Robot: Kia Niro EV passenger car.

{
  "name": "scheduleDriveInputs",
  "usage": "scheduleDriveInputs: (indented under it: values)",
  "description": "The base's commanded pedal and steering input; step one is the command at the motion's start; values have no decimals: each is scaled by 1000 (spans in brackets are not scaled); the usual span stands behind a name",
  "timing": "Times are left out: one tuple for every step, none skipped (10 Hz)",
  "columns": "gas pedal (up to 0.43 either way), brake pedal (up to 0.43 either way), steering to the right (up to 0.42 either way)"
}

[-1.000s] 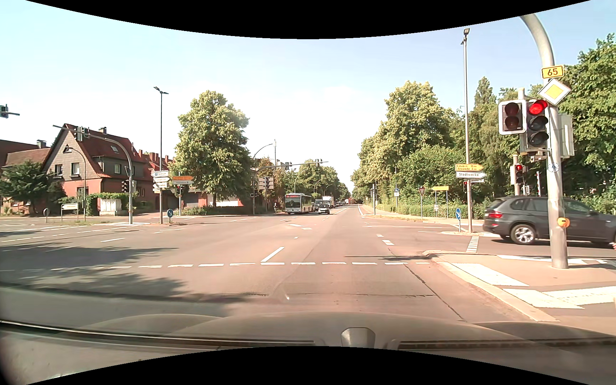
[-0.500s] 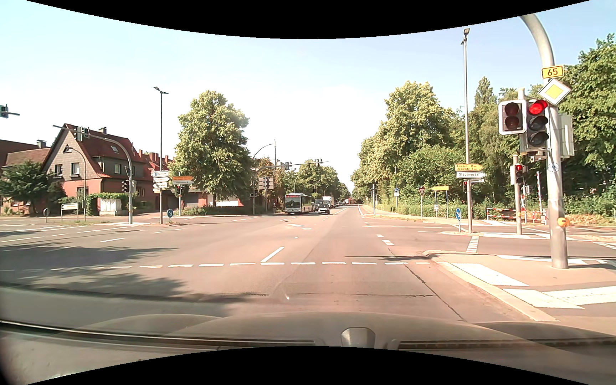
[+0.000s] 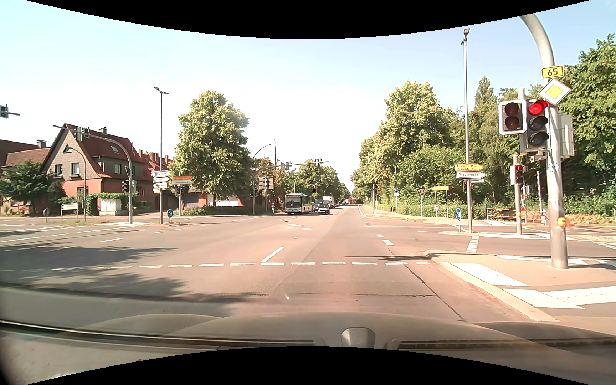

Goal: Follow the waypoints while adhering to traffic rules and regulations

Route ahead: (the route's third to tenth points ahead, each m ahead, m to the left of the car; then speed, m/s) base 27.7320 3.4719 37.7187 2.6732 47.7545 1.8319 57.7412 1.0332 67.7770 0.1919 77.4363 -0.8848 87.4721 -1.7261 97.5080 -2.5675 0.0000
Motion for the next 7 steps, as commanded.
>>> scheduleDriveInputs:
  values:
    - [0,280,16]
    - [0,280,16]
    - [0,280,16]
    - [0,280,16]
    - [0,280,16]
    - [0,280,16]
    - [0,280,16]
